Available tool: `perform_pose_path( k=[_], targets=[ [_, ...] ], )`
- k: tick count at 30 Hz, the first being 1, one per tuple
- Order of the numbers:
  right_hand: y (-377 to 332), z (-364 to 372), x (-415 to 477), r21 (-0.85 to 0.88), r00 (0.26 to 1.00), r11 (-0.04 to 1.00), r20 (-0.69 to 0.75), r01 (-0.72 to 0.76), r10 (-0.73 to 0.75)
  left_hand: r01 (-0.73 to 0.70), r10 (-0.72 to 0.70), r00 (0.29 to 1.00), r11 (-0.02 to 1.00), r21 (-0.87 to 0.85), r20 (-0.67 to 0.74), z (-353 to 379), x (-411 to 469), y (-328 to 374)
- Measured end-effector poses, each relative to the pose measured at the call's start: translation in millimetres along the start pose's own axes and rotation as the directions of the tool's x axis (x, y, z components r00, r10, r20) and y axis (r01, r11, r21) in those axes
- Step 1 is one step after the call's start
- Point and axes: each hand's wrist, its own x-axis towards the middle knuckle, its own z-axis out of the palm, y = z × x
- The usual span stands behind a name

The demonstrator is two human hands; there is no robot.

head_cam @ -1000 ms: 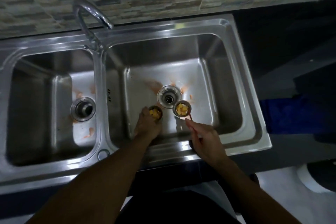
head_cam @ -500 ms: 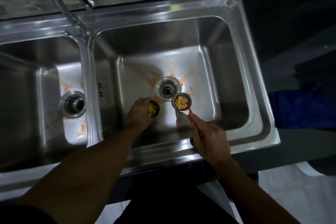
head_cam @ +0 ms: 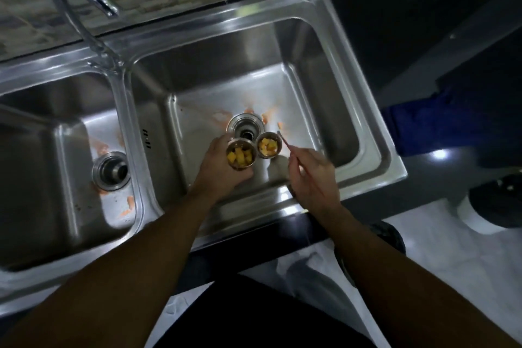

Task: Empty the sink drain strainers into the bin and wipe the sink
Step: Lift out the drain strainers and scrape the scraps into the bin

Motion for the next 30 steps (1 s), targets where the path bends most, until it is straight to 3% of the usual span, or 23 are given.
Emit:
perform_pose_path(
  k=[2,6,10,14,18,24,30],
  targets=[
    [0,-12,-4,0.07,0.994,0.996,-0.086,-0.062,0.068,-0.063,0.063,0.998,0.998,-0.005,-0.016,1,-7,23],
    [14,-52,-36,0.115,0.98,0.982,-0.111,-0.151,0.163,-0.203,0.189,0.976,0.97,-0.137,-0.107,10,-20,71],
    [33,-105,-78,0.162,0.929,0.976,-0.316,-0.146,0.192,-0.27,0.253,0.962,0.941,-0.204,-0.103,44,-37,129],
    [63,-157,-123,0.126,0.803,0.966,-0.537,-0.226,0.258,-0.404,0.41,0.912,0.881,-0.246,-0.03,92,-70,192],
    [98,-196,-169,0.161,0.653,0.913,-0.653,-0.375,0.384,-0.513,0.555,0.829,0.801,-0.309,0.063,147,-110,239],
    [153,-210,-239,0.225,0.489,0.804,-0.694,-0.551,0.529,-0.541,0.621,0.717,0.782,-0.31,0.317,236,-151,252],
    [202,-193,-309,0.311,0.38,0.598,-0.54,-0.739,0.751,-0.513,0.553,0.68,0.828,-0.227,0.481,316,-158,217]
  ],
)
